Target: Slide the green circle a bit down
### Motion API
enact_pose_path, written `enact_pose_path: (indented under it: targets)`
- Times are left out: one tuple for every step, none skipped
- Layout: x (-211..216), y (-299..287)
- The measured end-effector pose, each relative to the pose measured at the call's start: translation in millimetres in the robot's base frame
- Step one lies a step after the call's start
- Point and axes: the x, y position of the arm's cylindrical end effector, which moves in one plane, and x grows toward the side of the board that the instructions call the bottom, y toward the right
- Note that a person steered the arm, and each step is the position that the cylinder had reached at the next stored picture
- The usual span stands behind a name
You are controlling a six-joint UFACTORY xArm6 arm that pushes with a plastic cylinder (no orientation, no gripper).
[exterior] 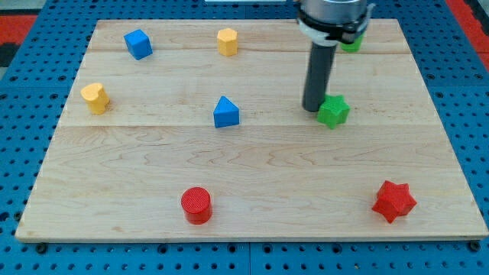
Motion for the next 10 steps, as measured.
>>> enact_pose_path:
  targets:
    - [0, 24]
    - [-6, 18]
    - [11, -35]
    - [25, -43]
    - [25, -43]
    - [15, -43]
    - [-33, -26]
    - [-77, -20]
    - [-78, -17]
    - [-78, -17]
